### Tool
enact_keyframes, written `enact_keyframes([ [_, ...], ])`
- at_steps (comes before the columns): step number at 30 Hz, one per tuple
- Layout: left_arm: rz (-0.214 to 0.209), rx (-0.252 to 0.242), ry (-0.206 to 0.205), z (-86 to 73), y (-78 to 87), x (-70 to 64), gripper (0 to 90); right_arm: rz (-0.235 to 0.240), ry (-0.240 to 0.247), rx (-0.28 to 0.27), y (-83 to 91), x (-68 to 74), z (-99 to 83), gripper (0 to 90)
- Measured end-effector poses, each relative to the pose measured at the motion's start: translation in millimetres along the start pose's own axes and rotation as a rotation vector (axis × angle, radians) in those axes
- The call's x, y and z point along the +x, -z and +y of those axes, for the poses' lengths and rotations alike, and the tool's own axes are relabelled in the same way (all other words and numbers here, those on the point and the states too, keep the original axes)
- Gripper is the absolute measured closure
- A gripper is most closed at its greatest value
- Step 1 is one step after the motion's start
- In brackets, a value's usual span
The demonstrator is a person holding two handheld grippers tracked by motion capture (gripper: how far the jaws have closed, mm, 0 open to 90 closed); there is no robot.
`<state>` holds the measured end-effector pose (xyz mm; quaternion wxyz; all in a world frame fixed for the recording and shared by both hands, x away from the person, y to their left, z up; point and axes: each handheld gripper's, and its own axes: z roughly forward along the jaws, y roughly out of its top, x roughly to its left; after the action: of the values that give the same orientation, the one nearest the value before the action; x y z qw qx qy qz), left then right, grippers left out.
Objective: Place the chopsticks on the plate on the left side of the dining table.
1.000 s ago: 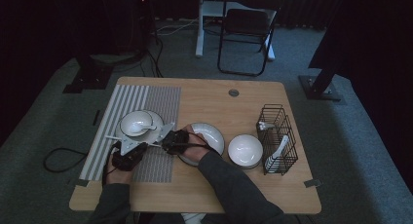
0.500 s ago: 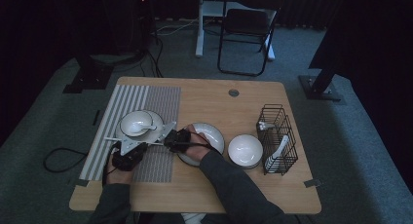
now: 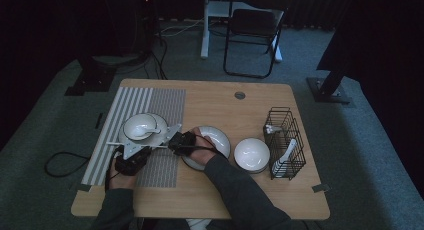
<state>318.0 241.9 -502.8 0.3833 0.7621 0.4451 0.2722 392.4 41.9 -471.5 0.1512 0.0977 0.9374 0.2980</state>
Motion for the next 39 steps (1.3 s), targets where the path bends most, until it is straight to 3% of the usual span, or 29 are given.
enact_keyframes([
  [6,0.004,0.001,0.004,-0.5,-0.4,0.1,83.5,-0.011,-0.027,-0.056,23.6,-4.2,0.8,77.2],
  [11,0.004,0.001,0.005,-0.8,-0.6,-0.1,82.8,-0.026,-0.043,-0.065,39.4,-2.9,-4.3,76.4],
  [18,0.005,-0.001,0.005,-1.0,-0.4,-0.6,81.8,-0.020,-0.061,-0.069,48.6,5.7,-14.6,74.2],
  [22,0.006,0.000,0.004,-1.2,-1.0,-0.8,81.3,0.000,-0.098,-0.089,52.2,12.3,-24.9,72.7],
  [39,-0.016,-0.013,-0.008,4.5,2.3,-6.2,79.2,-0.031,-0.143,-0.143,80.7,36.7,-55.1,70.5],
])
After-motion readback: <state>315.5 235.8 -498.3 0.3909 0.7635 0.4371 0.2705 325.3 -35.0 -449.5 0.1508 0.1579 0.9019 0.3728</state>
